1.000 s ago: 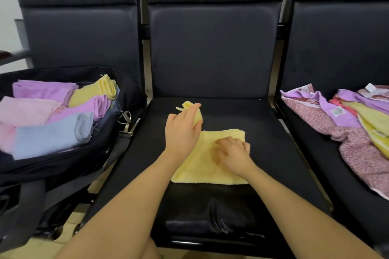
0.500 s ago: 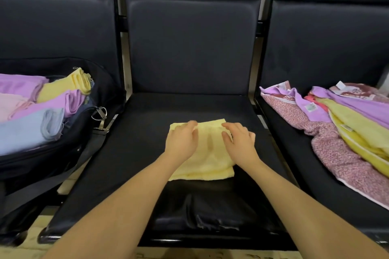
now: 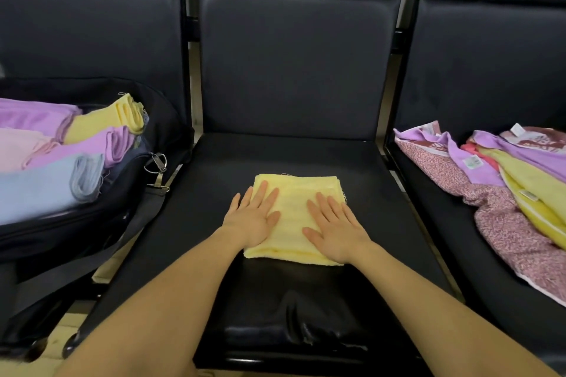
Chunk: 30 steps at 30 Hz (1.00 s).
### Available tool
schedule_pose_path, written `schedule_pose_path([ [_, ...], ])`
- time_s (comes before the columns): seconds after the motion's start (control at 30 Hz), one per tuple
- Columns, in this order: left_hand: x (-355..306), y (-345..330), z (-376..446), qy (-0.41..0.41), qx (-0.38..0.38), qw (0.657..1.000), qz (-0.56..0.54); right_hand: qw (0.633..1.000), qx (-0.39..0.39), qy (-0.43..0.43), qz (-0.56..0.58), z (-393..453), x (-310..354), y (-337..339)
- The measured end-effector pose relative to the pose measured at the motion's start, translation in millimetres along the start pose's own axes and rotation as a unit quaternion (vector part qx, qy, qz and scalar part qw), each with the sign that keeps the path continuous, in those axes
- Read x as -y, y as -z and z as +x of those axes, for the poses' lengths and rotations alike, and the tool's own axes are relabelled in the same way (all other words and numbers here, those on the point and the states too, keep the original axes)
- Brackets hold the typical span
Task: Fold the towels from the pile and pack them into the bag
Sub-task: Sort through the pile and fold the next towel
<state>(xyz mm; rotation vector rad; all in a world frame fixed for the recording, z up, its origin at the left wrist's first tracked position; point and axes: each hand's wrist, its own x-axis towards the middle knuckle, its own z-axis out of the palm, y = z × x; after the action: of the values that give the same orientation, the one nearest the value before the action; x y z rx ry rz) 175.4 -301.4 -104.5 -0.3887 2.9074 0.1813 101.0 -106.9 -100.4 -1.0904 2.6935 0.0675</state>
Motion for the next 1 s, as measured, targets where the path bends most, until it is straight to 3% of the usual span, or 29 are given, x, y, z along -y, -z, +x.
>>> schedule_pose_path([
  [0.2,0.7,10.7,-18.9,-0.049,-0.054,0.997,0.01,0.998,-0.013,-0.014,0.053,-1.0,5.5,3.1],
  [0.33,0.9,23.3,-48.1,-0.164,-0.13,0.978,0.005,0.985,-0.119,0.029,0.118,-18.2,13.5,7.4],
  [0.4,2.0,26.3,-58.9,-0.181,-0.151,0.972,-0.024,0.973,-0.145,0.053,0.169,-26.6,21.4,10.3],
  [0.6,15.9,12.3,-74.5,-0.165,-0.118,0.979,-0.04,0.948,-0.128,0.049,0.288,-42.5,22.7,1.7],
  [0.73,18.0,12.4,-76.0,-0.127,-0.111,0.969,-0.18,0.949,-0.134,0.023,0.285,-50.2,17.3,0.3],
  [0.87,34.4,18.4,-77.2,-0.096,-0.084,0.933,-0.336,0.951,-0.119,0.015,0.286,-58.8,11.0,-0.4],
  [1.0,47.7,17.2,-79.9,-0.147,-0.057,0.959,-0.234,0.954,-0.114,0.025,0.277,-65.8,6.7,1.6],
])
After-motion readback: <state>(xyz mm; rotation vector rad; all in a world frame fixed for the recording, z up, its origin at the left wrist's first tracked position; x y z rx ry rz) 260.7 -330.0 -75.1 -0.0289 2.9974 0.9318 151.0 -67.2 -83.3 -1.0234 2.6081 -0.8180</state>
